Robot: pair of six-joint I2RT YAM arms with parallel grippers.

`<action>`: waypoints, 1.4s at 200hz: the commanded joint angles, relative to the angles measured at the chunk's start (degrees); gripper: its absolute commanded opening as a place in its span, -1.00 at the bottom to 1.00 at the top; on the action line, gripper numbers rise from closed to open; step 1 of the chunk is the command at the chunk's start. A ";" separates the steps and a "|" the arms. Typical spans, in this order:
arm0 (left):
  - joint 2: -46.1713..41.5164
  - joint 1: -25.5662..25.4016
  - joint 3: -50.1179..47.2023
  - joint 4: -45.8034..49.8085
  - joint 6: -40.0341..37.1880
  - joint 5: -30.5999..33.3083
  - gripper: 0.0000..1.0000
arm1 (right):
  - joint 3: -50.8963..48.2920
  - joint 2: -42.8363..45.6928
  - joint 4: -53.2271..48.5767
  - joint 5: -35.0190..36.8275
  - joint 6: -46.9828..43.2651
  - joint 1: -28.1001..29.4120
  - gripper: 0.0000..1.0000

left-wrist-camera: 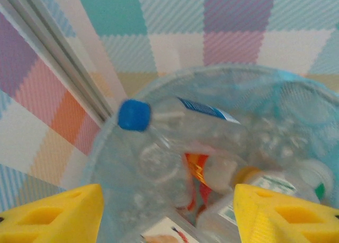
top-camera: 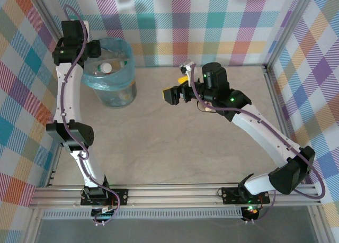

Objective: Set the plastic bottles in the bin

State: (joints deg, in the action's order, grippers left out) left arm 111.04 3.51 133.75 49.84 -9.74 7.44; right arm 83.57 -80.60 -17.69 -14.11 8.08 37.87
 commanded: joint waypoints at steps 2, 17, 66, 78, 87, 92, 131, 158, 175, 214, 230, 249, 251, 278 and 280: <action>-2.85 0.10 -4.20 2.60 3.68 -8.44 0.29 | 0.10 -0.16 0.04 -0.39 -0.48 0.45 0.99; -5.58 0.03 -7.17 0.87 4.24 -9.13 0.31 | 0.45 -0.51 0.10 -0.74 -0.39 0.54 1.00; -12.39 0.09 -6.40 3.22 5.33 -4.18 0.15 | 1.84 -1.57 -0.41 -1.10 -0.69 0.98 0.99; -14.56 0.05 -8.08 3.54 6.09 -3.92 0.00 | 1.82 -1.75 -0.46 -1.01 -0.52 1.07 0.99; -15.95 0.01 -9.65 4.05 6.63 -4.21 -0.16 | 1.80 -1.92 -0.33 -1.01 -0.39 1.23 0.99; -16.63 0.07 -10.56 4.39 6.86 -4.49 -0.23 | 1.83 -2.01 -0.32 -1.01 -0.37 1.31 0.99; -19.54 -0.04 -18.50 6.67 10.28 -9.80 -0.86 | 2.50 -2.89 -0.93 -1.20 -0.52 1.90 1.00; -17.71 0.03 -20.99 6.56 12.18 -13.80 -1.00 | 3.01 -3.29 -1.21 -1.28 -0.79 2.12 0.99; -15.17 -0.04 -20.61 6.25 12.86 -15.17 -1.00 | 3.09 -3.34 -1.45 -1.27 -1.04 2.34 0.99; -9.18 -0.03 -17.55 7.37 13.60 -16.31 -1.00 | 2.63 -2.91 -1.82 -0.68 -1.17 2.73 0.99; -7.93 0.02 -17.47 6.96 13.86 -15.94 -1.00 | 2.40 -2.81 -2.31 -0.27 -1.13 2.82 0.99; -6.63 0.09 -17.40 6.60 14.12 -15.21 -0.98 | 2.40 -2.72 -2.53 -0.04 -1.22 2.87 0.99; -6.52 0.03 -17.32 6.59 14.17 -15.12 -0.97 | 2.41 -2.74 -2.48 -0.04 -1.22 2.90 0.99; -4.42 0.03 -14.32 7.89 15.07 -17.35 -0.88 | 2.78 -3.12 -2.49 -0.12 -1.24 2.98 0.99; -4.41 -0.01 -14.01 7.90 15.16 -17.72 -0.87 | 2.86 -3.15 -2.45 -0.13 -1.23 3.06 0.99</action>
State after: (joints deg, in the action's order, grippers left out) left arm 102.63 3.51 117.97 55.42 3.84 -8.19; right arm 84.64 -83.33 -19.62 -14.11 8.03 40.27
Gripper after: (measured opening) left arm 0.054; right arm 0.997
